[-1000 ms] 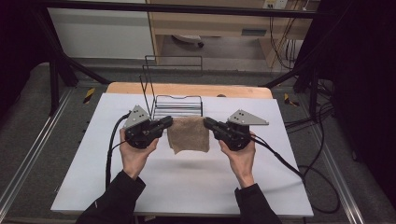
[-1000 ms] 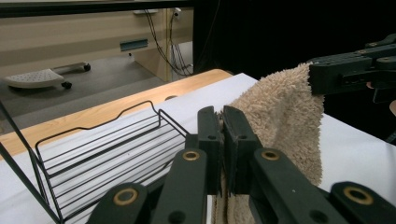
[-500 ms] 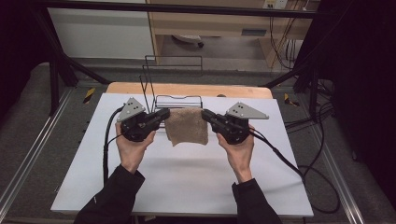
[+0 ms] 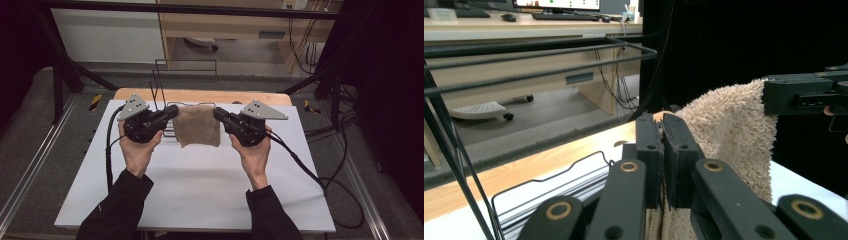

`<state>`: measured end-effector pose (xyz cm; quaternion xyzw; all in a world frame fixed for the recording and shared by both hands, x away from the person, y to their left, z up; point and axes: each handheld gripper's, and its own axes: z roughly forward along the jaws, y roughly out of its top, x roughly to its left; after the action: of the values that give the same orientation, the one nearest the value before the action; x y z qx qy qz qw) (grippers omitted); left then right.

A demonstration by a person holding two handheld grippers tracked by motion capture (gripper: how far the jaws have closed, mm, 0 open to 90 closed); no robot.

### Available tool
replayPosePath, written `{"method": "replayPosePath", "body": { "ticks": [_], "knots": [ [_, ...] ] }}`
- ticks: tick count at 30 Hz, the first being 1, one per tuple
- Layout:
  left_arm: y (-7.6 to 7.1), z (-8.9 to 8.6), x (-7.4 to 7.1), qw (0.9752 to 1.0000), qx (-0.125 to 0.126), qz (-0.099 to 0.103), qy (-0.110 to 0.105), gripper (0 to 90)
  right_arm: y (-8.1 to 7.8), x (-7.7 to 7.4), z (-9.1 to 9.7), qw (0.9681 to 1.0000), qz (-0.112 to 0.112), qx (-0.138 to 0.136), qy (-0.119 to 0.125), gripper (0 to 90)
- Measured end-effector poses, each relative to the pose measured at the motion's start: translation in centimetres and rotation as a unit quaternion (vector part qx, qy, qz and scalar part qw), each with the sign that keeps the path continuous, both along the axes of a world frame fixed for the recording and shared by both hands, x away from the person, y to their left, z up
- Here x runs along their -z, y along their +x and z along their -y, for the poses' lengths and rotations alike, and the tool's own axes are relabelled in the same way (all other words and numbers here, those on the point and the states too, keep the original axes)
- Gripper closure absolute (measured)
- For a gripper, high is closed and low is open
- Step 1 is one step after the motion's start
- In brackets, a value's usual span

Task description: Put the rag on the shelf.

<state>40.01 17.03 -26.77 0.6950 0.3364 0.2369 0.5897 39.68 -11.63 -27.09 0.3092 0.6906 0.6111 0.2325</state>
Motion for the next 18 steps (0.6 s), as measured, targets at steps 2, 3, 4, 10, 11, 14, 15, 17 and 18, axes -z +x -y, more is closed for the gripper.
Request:
{"method": "replayPosePath", "body": {
  "ticks": [2,3,4,10,11,14,15,17,18],
  "knots": [
    [0.1,-0.1,-0.3,1.0,-0.002,0.003,-0.002,86.4,0.1,-0.4,-0.1,1.0,0.004,0.001,0.0,86.8],
    [0.1,-0.1,-0.4,1.0,-0.003,0.004,-0.003,86.5,0.1,-0.7,-0.3,1.0,0.007,0.002,0.0,86.8],
    [0.2,-0.2,-0.6,1.0,-0.004,0.005,-0.004,86.5,0.1,-0.7,-0.3,1.0,0.007,0.002,0.0,86.8],
    [0.6,-0.4,-1.3,0.9998,-0.01,0.012,-0.014,86.5,0.4,-1.5,-0.7,0.9998,0.018,0.004,0.0,86.8],
    [0.6,-0.5,-1.5,0.9997,-0.011,0.013,-0.016,86.4,0.5,-1.6,-0.7,0.9998,0.02,0.004,0.001,86.8],
    [0.8,-0.6,-1.9,0.9996,-0.013,0.018,-0.019,86.5,0.7,-2.0,-0.9,0.9997,0.024,0.006,0.003,86.8],
    [0.9,-0.7,-2.0,0.9995,-0.013,0.02,-0.021,86.5,0.8,-2.2,-1.0,0.9996,0.027,0.006,0.003,86.8],
    [1.0,-0.8,-2.3,0.9993,-0.013,0.025,-0.023,86.5,0.9,-2.4,-1.0,0.9995,0.03,0.008,0.006,86.8],
    [1.0,-0.8,-2.4,0.9993,-0.013,0.026,-0.024,86.5,1.0,-2.5,-1.0,0.9995,0.03,0.008,0.007,86.8]
  ]
}}
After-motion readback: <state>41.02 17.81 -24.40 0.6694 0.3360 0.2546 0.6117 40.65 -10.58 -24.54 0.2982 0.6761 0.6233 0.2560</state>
